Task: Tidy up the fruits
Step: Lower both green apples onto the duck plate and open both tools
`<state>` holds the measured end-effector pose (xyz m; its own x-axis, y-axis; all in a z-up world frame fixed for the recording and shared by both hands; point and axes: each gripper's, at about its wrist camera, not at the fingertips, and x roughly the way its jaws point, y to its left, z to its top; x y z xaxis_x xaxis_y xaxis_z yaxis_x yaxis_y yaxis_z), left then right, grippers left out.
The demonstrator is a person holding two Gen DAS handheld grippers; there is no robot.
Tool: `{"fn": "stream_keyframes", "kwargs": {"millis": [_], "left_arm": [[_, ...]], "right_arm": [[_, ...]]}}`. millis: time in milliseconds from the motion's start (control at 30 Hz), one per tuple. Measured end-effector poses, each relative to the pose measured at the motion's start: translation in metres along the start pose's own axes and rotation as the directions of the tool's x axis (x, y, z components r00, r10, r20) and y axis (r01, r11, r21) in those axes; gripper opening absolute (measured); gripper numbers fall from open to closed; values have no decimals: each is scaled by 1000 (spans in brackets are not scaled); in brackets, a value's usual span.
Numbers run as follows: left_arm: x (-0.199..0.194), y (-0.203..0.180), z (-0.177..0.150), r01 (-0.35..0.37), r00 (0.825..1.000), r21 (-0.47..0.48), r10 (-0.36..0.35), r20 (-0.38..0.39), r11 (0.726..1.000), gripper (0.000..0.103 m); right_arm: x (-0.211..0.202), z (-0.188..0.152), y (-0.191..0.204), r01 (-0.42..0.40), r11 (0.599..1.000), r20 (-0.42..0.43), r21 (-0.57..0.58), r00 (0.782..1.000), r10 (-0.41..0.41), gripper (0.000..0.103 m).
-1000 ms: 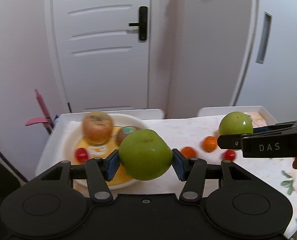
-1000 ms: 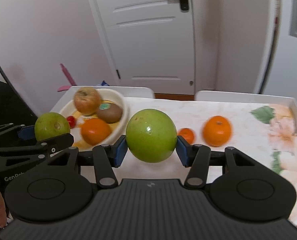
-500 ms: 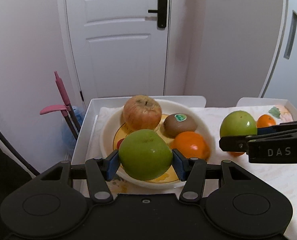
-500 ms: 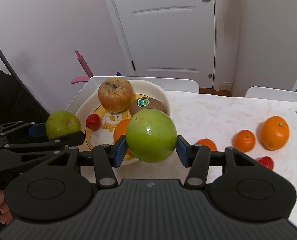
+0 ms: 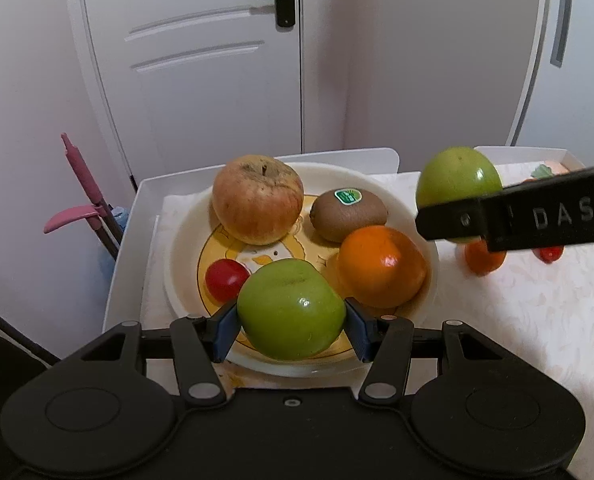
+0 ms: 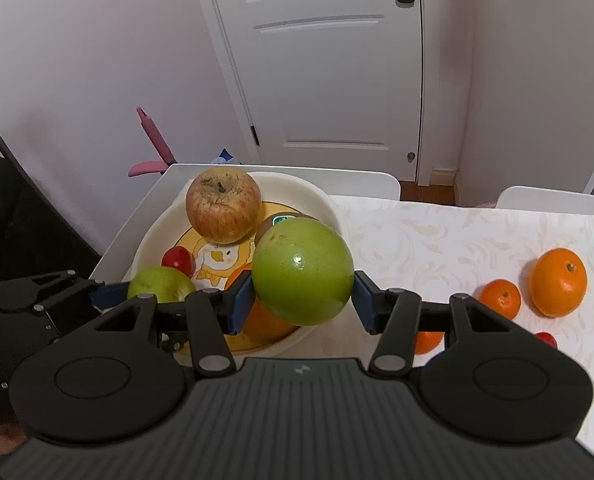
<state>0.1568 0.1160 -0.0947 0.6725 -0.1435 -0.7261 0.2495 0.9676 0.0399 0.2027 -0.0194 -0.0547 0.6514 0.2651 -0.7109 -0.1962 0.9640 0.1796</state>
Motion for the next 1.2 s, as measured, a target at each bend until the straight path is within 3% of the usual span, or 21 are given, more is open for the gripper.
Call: {"fn": "stream_keyframes", "kwargs": {"millis": [33,67,100,167,800,1200], "left_arm": [[0,1,0,2,1000,-3,-2,-1,1000,60],[-1,1,0,2,1000,-4,-2,8,1000,67],[-2,1,1,0,1000,-4,0,16,1000,83],[-5,2,3,-4,999,-1,4,41,1000,96],[-23,24,0,-27,998,-45,30,50,999,97],[-26,21,-14,-33,999,-3,33,27,999,97]], "right_arm": [[0,1,1,-2,1000,4,-2,1000,2,67],[-1,3,2,-4,1000,7,-4,1000,4,67],[-1,4,3,-5,1000,9,-7,1000,5,67],[-1,7,5,-10,1000,14,-16,1000,10,67],[27,33,42,-85,991,9,-107,996,87,67],[26,1,61,-142,979,-46,-146,990,137,69]]}}
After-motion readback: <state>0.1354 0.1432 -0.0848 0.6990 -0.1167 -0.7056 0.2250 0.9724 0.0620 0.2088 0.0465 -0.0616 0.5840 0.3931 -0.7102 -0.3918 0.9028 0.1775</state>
